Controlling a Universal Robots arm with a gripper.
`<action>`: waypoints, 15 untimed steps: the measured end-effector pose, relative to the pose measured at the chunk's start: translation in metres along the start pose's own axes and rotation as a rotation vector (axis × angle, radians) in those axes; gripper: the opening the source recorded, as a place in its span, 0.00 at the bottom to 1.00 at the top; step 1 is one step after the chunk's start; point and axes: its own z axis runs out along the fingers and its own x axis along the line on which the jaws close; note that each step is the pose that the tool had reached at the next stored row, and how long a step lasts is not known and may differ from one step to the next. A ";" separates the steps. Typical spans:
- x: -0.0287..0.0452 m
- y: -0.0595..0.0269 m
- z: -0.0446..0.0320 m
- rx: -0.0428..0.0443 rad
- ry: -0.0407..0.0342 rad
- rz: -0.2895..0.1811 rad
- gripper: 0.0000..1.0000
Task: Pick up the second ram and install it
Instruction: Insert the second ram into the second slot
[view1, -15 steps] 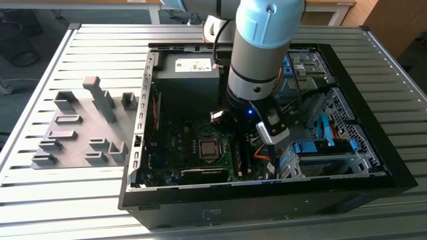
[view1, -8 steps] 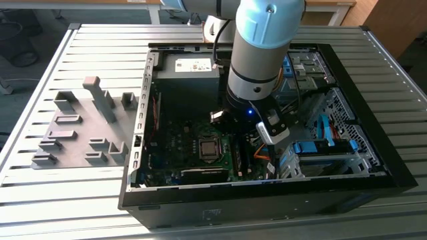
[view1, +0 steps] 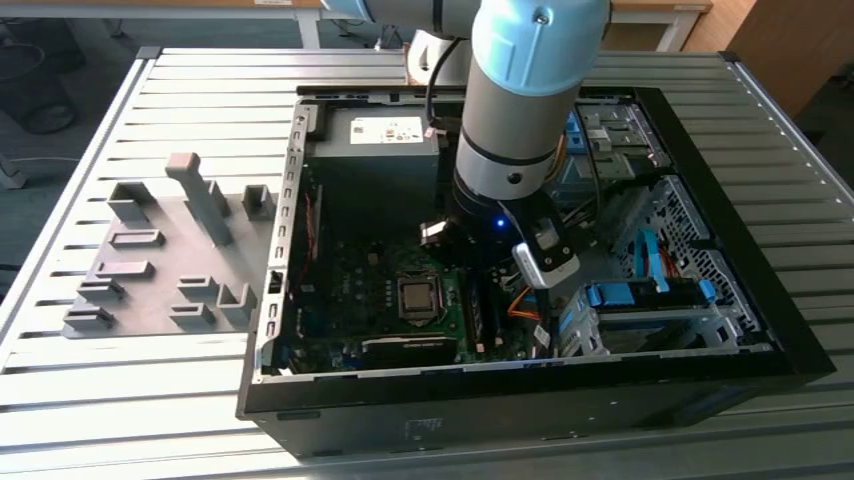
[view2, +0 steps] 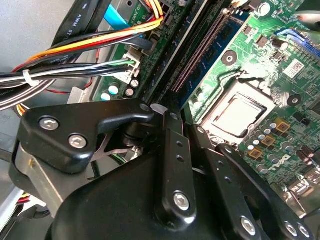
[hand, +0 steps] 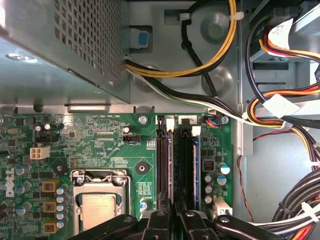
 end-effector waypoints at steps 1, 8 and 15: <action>0.0000 0.0000 0.0001 -0.0016 0.0001 0.000 0.15; -0.0001 0.0000 0.0039 -0.0116 0.0003 -0.001 0.15; -0.0001 0.0000 0.0043 -0.0118 0.0003 -0.001 0.15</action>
